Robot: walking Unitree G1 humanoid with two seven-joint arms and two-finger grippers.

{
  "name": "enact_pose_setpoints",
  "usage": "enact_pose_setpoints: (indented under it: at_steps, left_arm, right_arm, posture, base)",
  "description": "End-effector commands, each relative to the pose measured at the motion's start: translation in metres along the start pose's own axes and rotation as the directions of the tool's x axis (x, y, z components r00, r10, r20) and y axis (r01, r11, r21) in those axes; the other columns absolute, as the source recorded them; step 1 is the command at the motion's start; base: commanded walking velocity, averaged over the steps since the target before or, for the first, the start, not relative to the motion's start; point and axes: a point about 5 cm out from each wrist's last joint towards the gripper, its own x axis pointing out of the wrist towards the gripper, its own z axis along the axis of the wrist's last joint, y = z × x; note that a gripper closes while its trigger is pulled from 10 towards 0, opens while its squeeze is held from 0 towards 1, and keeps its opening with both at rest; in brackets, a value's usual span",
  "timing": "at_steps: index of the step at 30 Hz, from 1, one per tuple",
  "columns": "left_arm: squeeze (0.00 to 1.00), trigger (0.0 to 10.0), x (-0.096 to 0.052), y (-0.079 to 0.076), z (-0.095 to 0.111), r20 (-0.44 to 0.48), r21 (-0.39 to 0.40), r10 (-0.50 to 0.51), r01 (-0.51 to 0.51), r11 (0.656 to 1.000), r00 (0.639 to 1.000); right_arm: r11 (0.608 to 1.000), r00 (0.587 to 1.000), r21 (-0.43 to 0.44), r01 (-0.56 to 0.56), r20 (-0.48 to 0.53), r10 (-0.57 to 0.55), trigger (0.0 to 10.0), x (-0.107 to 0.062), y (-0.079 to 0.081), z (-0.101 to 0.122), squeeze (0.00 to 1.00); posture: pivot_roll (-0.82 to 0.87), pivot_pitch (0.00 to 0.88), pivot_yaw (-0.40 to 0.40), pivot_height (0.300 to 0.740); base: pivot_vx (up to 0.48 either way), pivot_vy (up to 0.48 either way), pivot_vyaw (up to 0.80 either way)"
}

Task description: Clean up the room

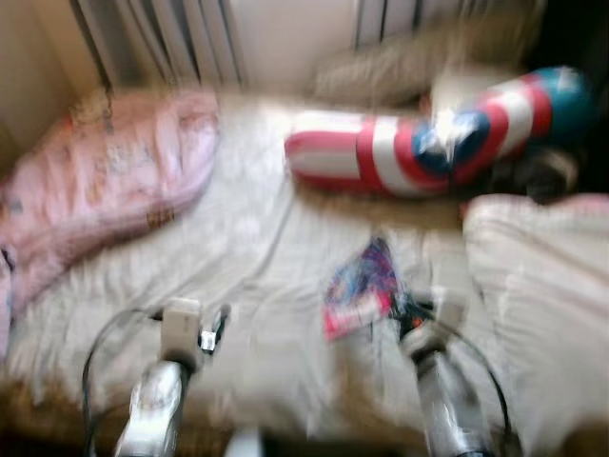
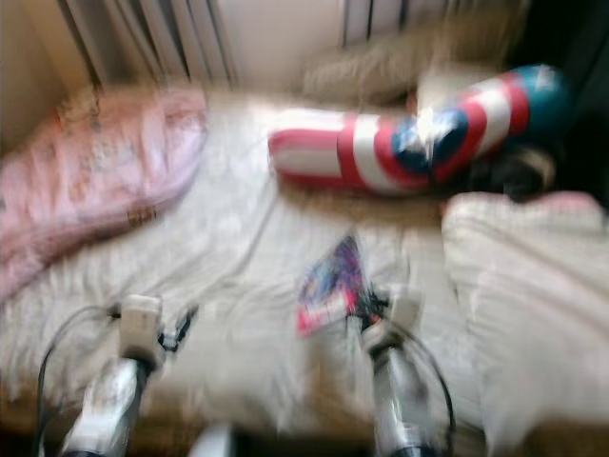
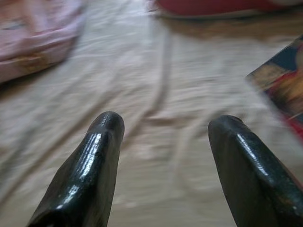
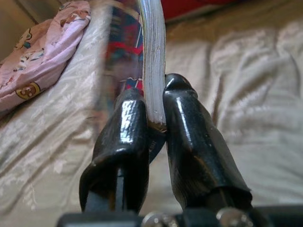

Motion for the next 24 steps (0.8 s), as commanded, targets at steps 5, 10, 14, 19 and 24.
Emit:
enact_pose_setpoints:
  at_steps: [5,10,14,19,24]
  left_arm:
    - [0.00,10.0,-0.008,0.002,-0.007,-0.028,0.006,-0.003,0.003,1.000,1.000]
    - [0.00,10.0,-0.011,0.005,-0.007,-0.029,0.016,-0.009,0.009,1.000,1.000]
    - [0.00,10.0,-0.015,0.011,-0.007,-0.029,0.038,-0.017,0.018,0.999,0.999]
    - [0.00,10.0,-0.025,0.017,-0.010,-0.047,0.061,-0.029,0.032,0.998,0.998]
    - [0.00,10.0,-0.038,0.021,-0.013,-0.069,0.071,-0.043,0.048,0.996,0.997]
  right_arm:
    - [0.994,0.999,0.105,0.038,0.019,-0.040,10.0,0.000,-0.010,0.002,0.00]
    - [0.984,0.998,0.169,0.056,0.022,-0.060,10.0,0.004,-0.014,0.005,0.00]
    - [0.959,0.999,0.283,-0.032,0.031,0.024,10.0,0.011,-0.005,0.005,0.00]
    - [0.964,0.999,0.264,-0.035,0.040,0.026,10.0,0.015,-0.004,0.007,0.00]
    - [0.962,1.000,0.273,0.021,0.013,-0.026,10.0,0.016,-0.012,0.005,0.00]
  posture:
    - [0.07,0.029,0.039,0.625]
    - [0.09,0.038,0.055,0.625]
    - [0.10,0.045,0.074,0.625]
    - [0.12,0.065,0.110,0.625]
    - [0.14,0.091,0.134,0.625]
  base:
    - [0.000,0.000,0.00]
    - [0.000,0.000,0.00]
    - [0.000,0.000,0.00]
    - [0.000,0.000,0.00]
    - [0.000,0.000,0.00]
